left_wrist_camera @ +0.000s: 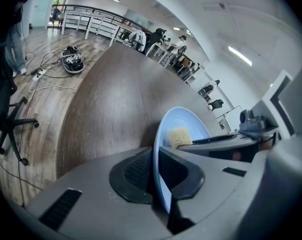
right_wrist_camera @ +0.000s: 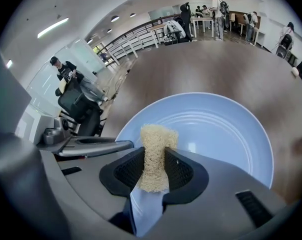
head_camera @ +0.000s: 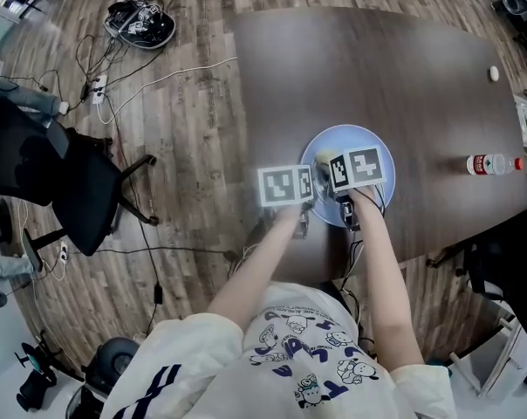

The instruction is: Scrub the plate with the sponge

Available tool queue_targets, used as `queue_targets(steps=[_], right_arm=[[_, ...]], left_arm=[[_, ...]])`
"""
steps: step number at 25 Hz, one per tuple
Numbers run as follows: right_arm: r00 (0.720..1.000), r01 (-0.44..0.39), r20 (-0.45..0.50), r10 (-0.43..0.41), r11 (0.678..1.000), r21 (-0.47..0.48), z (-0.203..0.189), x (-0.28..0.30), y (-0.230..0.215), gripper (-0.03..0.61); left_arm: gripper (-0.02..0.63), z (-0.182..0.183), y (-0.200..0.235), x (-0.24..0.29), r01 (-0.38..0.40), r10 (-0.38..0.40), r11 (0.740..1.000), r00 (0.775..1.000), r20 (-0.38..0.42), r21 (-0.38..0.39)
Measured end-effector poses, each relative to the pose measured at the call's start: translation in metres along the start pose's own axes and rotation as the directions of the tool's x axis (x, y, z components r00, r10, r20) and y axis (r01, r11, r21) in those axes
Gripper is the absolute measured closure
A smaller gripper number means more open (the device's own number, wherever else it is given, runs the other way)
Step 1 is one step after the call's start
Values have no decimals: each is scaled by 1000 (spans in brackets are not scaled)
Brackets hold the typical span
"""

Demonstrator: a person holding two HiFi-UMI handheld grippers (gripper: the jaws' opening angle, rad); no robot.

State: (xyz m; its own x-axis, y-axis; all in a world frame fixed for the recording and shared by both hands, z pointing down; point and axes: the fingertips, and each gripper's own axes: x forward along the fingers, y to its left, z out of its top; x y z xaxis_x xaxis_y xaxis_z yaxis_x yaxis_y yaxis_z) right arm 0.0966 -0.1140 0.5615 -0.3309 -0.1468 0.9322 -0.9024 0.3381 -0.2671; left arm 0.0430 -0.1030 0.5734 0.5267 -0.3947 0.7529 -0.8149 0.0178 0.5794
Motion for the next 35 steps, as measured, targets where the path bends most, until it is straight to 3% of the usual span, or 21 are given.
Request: queue_targets(steps=[9,18,26,35], right_arm=[[999,29,43,-31,999,39,16,-3,-19,459],[988,115,89,-123,989,87,21,-11,-53,459],[967,230,92,-237,970,82,12,-25,-87,459],[958,265,85,-274,959,98,-6,-35,-105,459]], left_arm=[[584,0,0,0,0,0,1000,1000,-5,-3],[583,-1,1,1,-5,5,1000,1000,0,-7],[583,1,1,-1,-7,8,1000,1000,4,-10],[583,0,3,-2,-12,12,1000,1000,10,-8]])
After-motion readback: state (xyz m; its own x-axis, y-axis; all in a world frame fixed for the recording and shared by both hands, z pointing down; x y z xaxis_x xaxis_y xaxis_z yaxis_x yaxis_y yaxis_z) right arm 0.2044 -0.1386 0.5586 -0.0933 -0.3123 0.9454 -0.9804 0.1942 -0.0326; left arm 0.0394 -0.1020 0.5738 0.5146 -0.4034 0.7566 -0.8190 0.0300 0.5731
